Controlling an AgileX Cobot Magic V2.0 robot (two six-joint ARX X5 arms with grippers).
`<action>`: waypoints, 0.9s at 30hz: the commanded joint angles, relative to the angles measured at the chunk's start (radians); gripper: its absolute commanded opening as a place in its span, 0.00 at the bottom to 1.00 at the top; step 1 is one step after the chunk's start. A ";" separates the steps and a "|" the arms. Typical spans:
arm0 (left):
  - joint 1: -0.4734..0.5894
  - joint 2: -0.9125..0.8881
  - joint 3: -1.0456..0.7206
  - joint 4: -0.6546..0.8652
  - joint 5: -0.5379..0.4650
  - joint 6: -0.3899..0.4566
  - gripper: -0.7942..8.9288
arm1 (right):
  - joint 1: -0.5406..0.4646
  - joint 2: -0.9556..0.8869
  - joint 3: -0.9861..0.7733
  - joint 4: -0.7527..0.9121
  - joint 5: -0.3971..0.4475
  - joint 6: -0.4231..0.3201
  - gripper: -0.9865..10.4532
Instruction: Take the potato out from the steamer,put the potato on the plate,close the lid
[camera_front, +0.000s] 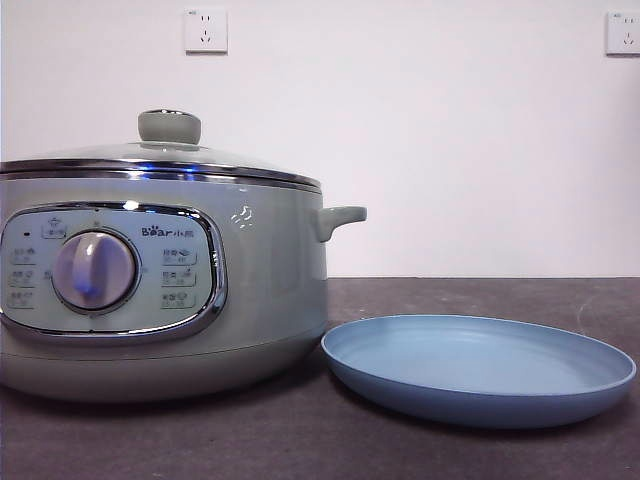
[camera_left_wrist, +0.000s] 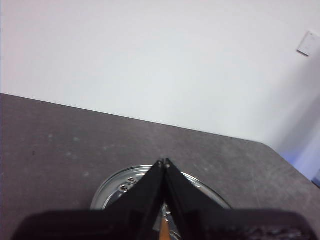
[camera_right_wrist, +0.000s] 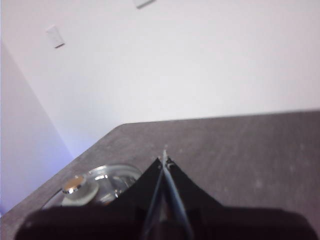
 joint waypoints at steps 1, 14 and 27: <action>-0.029 0.047 0.034 0.012 0.004 0.050 0.08 | 0.033 0.055 0.074 -0.008 -0.002 -0.075 0.09; -0.089 0.371 0.333 -0.115 0.003 0.217 0.38 | 0.118 0.218 0.243 -0.129 0.001 -0.178 0.37; -0.180 0.617 0.520 -0.206 0.002 0.247 0.47 | 0.121 0.217 0.243 -0.133 0.002 -0.177 0.44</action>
